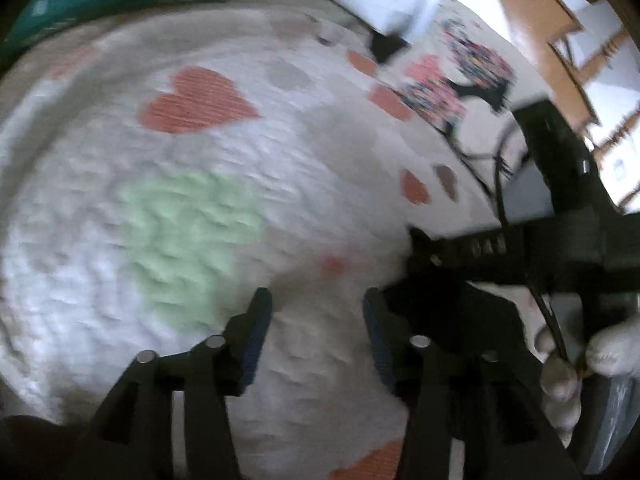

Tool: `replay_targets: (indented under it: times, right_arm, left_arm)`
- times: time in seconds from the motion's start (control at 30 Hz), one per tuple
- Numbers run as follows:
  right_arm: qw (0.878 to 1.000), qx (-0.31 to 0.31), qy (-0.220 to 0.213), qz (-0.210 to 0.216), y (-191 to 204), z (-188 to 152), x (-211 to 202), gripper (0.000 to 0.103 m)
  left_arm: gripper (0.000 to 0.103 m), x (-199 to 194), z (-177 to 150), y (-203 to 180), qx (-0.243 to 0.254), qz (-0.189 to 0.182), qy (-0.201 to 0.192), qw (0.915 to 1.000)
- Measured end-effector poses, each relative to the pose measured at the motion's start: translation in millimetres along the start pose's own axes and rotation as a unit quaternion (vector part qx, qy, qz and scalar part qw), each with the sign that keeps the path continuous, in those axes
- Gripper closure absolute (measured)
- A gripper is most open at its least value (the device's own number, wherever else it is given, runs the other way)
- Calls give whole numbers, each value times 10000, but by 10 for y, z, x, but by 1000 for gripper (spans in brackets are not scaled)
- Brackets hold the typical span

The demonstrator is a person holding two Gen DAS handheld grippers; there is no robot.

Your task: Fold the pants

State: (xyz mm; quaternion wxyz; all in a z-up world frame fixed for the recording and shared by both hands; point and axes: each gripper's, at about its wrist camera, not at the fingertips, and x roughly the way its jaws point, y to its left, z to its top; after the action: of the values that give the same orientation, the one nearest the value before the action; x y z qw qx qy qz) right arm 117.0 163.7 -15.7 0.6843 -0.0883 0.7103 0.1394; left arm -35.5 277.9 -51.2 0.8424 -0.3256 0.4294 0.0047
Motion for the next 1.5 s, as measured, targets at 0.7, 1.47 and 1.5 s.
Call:
replay_targets:
  times: [0.7,1.47,1.5]
  right_arm:
    - [9862,846,-955,1054,-1266,-849,-655,79]
    - [9297,1926,-1720,2626,-2284,-2060,-595,62]
    - [9349,1977,-1581,2489,-2284,-2092,-454,62]
  left_arm:
    - [103,257,-386,-1037,852,-2073,728,9718]
    - [90,356,-680,-1280,1749,-901,709,9779]
    - [89,369,-707,-1298,1821,-870,735,9767]
